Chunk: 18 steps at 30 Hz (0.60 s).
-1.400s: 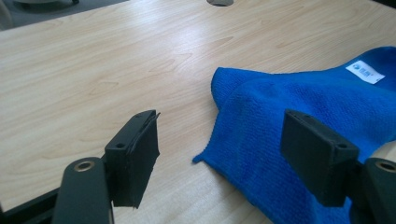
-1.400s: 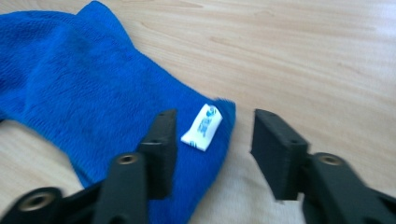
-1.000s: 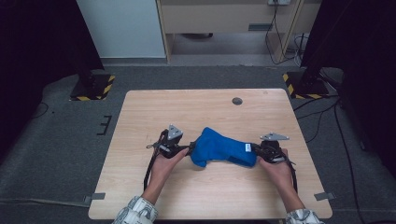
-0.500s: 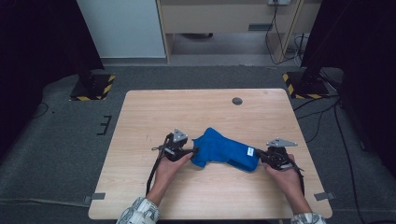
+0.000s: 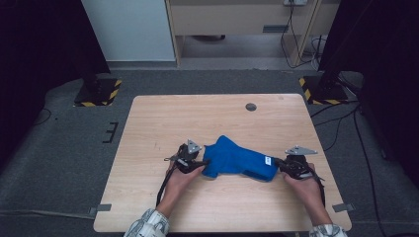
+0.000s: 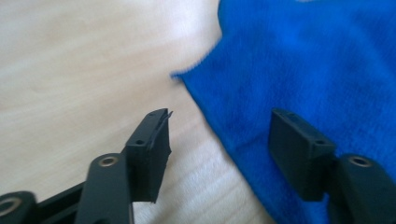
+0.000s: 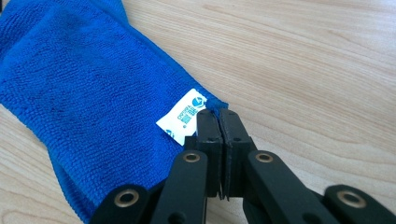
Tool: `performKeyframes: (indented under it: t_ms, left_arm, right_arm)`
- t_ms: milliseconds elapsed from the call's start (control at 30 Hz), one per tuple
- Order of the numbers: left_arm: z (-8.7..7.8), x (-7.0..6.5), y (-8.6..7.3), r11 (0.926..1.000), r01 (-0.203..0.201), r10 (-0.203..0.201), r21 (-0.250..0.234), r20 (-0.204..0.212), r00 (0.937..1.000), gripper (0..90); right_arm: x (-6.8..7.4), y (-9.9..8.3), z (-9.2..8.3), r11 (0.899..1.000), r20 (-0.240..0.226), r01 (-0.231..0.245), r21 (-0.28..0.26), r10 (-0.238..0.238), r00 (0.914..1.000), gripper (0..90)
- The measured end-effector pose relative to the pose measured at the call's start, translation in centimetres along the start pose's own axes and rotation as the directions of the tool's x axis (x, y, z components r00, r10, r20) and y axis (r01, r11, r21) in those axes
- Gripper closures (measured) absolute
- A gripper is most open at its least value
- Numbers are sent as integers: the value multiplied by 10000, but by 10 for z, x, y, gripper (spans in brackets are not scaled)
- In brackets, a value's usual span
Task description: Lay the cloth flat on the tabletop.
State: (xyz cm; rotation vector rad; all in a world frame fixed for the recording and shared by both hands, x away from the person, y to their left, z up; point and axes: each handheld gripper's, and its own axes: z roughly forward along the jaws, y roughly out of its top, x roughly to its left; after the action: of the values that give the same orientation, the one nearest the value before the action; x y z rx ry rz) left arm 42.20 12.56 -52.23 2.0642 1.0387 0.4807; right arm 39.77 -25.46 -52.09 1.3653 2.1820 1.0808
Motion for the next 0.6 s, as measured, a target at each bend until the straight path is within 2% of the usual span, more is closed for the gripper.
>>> performKeyframes:
  t_ms: [67,133,200,233,300,400,467,600]
  left_arm:
    - [-6,0,8,9992,-59,60,-405,15,10000,420]
    - [-6,1,17,9988,-146,150,-461,81,9999,426]
    - [-3,2,20,9990,-270,273,-343,73,9996,425]
    - [7,6,25,9994,-354,354,6,7,9994,424]
    - [20,8,28,9986,-395,397,338,-55,9992,421]
    - [29,9,28,9966,-555,567,616,-192,9982,390]
    - [38,12,24,9945,-544,550,890,-46,9985,356]
    - [40,15,22,9965,-243,230,796,168,9996,329]
  right_arm:
    - [1,0,0,10000,-14,9,33,-8,10000,885]
    - [2,0,1,9999,-38,121,35,-121,9999,885]
    - [3,0,2,9999,-13,125,38,-125,9999,886]
    - [3,0,2,9999,-13,138,67,-138,9999,886]
    - [3,1,2,9999,3,119,40,-119,9999,885]
    - [2,1,1,10000,-42,67,-68,-68,10000,884]
    - [1,0,1,10000,-88,14,-80,-15,10000,884]
    - [0,0,2,10000,-122,-63,-70,62,9999,884]
